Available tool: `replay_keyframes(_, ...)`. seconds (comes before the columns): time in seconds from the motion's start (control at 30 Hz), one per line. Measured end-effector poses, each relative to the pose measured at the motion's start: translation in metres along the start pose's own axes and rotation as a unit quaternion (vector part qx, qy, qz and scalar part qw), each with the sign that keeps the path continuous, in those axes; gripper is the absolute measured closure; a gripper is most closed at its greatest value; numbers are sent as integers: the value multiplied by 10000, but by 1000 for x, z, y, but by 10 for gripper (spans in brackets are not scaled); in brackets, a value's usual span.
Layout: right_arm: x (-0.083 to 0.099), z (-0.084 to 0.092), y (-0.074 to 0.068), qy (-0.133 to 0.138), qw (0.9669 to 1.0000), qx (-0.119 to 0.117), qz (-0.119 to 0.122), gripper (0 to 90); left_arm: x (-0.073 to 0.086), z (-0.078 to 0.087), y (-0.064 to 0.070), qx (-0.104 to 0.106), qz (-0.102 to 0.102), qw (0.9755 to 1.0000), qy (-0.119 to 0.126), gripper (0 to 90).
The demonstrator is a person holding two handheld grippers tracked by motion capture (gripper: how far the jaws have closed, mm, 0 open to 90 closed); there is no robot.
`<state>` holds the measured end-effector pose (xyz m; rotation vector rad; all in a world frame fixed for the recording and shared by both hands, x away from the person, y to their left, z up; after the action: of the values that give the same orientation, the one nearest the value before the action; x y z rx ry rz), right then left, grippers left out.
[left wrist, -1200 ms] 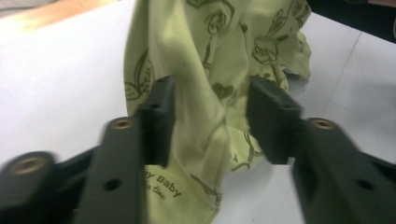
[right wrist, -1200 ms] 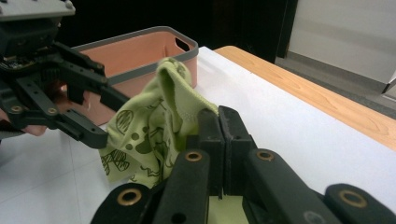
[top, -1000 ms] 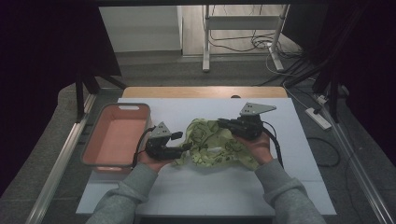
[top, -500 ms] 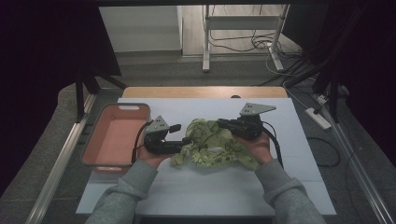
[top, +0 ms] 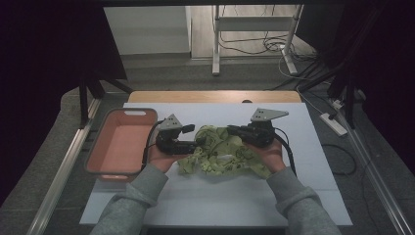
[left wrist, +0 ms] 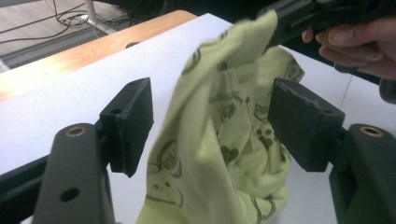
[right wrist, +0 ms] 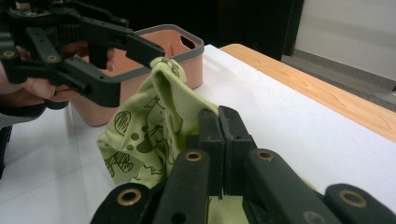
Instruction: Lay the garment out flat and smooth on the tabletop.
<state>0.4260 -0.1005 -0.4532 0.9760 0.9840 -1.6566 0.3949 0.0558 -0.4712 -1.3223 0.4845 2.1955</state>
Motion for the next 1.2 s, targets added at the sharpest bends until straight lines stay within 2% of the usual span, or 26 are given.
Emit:
replay_keyframes(0.07, 0, 0, 0, -1, 10000, -6, 6, 890, -3, -2, 0, 50, 24, 10000, 24, 313)
replay_keyframes(0.23, 0, -1, -1, 0, 10000, -26, 16, 890, -10, -9, -5, 25, -8, 10000, 94, 322)
replay_keyframes(0.47, 0, -2, -2, 8, 10000, -75, -9, 891, -11, -23, 1, 426, -191, 9989, -20, 369)
replay_keyframes(0.53, 0, -2, -3, 4, 10000, -80, -5, 891, -8, -24, 3, 528, -260, 9982, -83, 439)
replay_keyframes(0.7, 0, -1, -3, 16, 10000, -78, -23, 890, -7, -21, 4, 703, -257, 9972, -74, 742)
replay_keyframes(0.77, 0, -1, -3, 30, 10000, -87, -37, 889, -6, -19, 4, 718, -257, 9971, -88, 790)
replay_keyframes(1.07, 1, -3, -4, 74, 9998, -153, -73, 887, -3, -15, 3, 636, -154, 9978, -67, 822)
replay_keyframes(1.2, 1, -3, -4, 91, 9998, -161, -64, 884, -3, -14, 5, 616, -167, 9980, -36, 823)
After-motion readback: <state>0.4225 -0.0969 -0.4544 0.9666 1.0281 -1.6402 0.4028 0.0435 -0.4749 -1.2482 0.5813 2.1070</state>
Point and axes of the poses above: each handheld gripper's, and its own axes: z roughly backward along the jaws, x roughly out of its underside, y roughly to its right, the point moved 9 cm from there along -z, roughly forward along the jaws, and after that the axes turned 15 degrees about -x, right-handed, at the moved point
